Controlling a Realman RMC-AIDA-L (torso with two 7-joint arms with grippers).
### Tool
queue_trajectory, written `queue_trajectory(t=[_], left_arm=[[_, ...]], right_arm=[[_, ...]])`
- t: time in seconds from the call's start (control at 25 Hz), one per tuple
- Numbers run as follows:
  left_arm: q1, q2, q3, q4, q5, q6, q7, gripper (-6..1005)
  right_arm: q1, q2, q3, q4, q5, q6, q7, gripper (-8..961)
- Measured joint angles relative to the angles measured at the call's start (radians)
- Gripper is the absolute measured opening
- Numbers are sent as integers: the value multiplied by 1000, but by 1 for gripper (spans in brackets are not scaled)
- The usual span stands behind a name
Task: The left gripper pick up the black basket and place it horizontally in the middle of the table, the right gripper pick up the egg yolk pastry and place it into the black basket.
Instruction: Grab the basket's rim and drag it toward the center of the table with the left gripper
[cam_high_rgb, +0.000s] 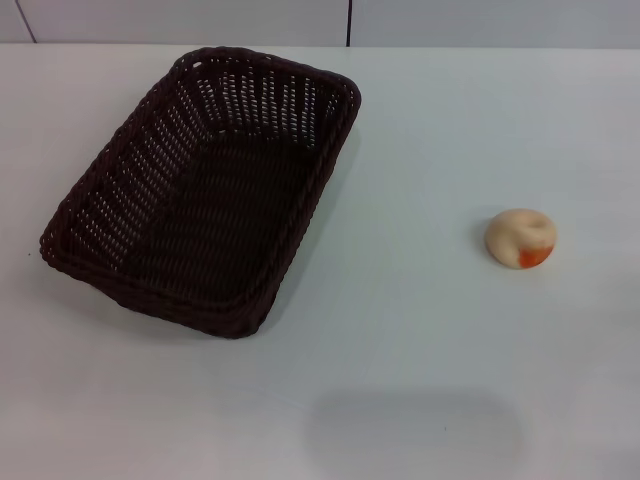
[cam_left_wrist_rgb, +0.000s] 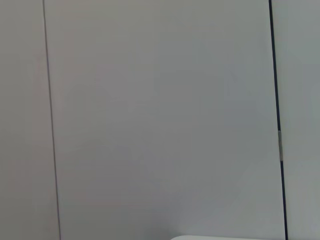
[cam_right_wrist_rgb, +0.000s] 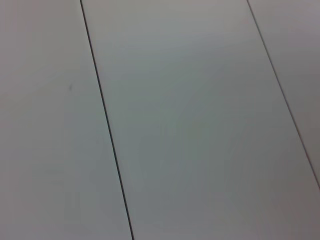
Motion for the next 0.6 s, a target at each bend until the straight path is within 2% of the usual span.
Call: queue_trajectory(t=[0.4, 0.6], left_arm=[[-3, -1, 0, -1, 0, 0, 0, 780], [-23, 9, 11, -49, 3, -21, 39, 778]], right_arm=[[2, 0, 0, 7, 0, 4, 1, 845], [5, -2, -10, 13, 0, 4, 1, 845]])
